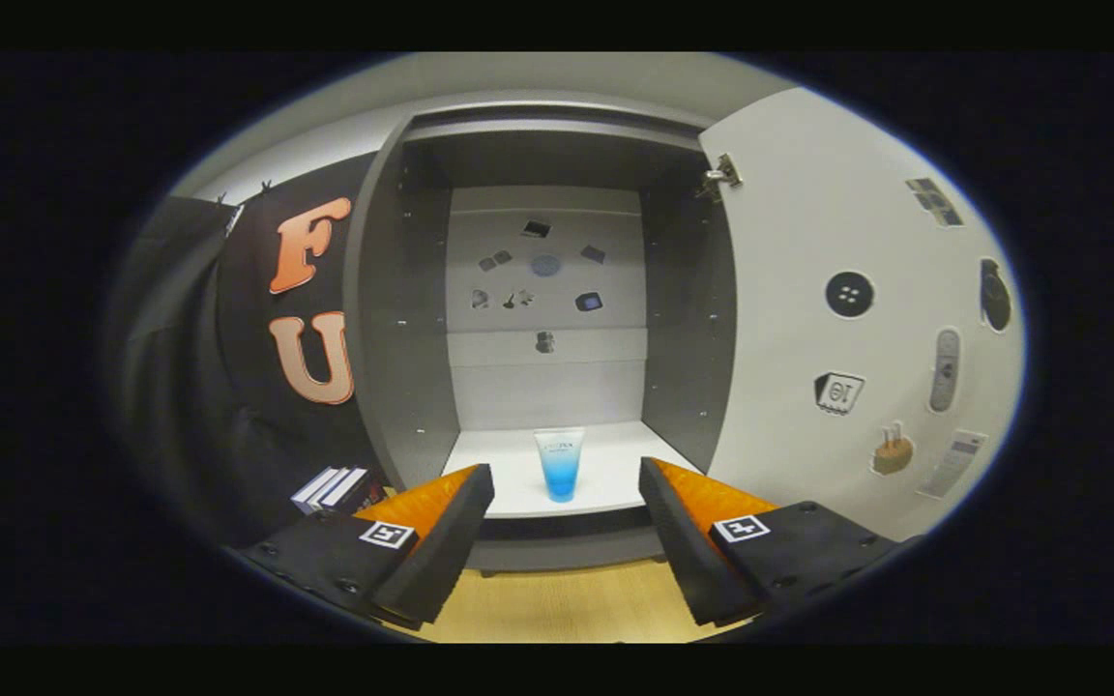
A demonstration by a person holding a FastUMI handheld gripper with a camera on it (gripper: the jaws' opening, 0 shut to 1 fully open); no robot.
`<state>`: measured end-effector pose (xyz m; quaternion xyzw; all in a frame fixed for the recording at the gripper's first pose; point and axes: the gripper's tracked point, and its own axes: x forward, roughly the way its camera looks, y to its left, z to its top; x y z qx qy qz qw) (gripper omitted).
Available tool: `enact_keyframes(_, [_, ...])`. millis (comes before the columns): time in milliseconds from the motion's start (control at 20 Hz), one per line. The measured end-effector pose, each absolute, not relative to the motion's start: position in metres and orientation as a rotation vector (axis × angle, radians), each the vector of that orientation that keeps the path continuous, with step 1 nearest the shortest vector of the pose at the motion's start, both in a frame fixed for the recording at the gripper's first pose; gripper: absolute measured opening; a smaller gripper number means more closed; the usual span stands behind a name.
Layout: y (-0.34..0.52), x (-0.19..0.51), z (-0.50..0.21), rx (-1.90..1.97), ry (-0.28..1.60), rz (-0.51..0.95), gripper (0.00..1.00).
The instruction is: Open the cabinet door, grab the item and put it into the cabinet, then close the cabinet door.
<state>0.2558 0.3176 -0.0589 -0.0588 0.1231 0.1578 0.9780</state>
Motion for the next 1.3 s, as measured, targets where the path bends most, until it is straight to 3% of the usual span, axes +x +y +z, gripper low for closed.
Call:
enact_keyframes(650, [0.13, 0.094, -0.03, -0.102, 0.128, 0.059, 0.96])
enact_keyframes(1050, [-0.014, 0.1, -0.053, -0.071, 0.166, -0.135, 0.97])
enact_keyframes(1300, [-0.06, 0.138, -0.083, -0.078, 0.19, -0.174, 0.98])
